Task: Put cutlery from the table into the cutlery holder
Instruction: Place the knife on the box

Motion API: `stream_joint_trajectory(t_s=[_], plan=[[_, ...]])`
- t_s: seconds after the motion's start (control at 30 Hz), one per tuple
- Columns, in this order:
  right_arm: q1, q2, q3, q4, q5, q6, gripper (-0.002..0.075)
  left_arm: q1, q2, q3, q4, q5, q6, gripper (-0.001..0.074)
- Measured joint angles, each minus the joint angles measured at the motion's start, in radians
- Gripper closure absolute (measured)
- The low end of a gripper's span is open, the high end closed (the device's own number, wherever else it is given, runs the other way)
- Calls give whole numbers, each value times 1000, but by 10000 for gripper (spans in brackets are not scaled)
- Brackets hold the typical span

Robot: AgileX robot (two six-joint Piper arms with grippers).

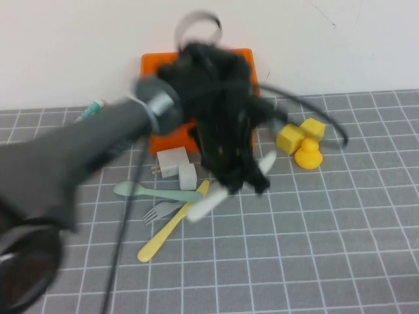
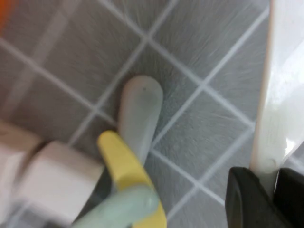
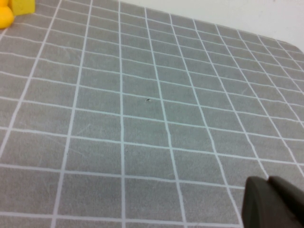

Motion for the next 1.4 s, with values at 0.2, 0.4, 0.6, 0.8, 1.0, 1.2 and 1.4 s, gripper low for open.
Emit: stream_joint_trajectory(t_s=[0.2, 0.4, 0.6, 0.8, 1.0, 1.2, 1.4], plan=[[0, 0, 0, 0, 0, 0, 729, 0, -209, -11, -10, -93, 17, 650], [0, 0, 0, 0, 0, 0, 729, 0, -307, -11, -12, -198, 41, 650], [0, 0, 0, 0, 0, 0, 729, 0, -329, 15, -51, -216, 84, 650], [0, 0, 0, 0, 0, 0, 729, 0, -358, 147, -123, -269, 131, 650], [0, 0, 0, 0, 0, 0, 729, 15, -406, 312, -183, -431, 166, 650], [0, 0, 0, 0, 0, 0, 729, 33, -554, 578, -97, -955, 41, 650], [-2, 0, 0, 0, 0, 0, 729, 86, -563, 752, -23, -1514, -280, 650]])
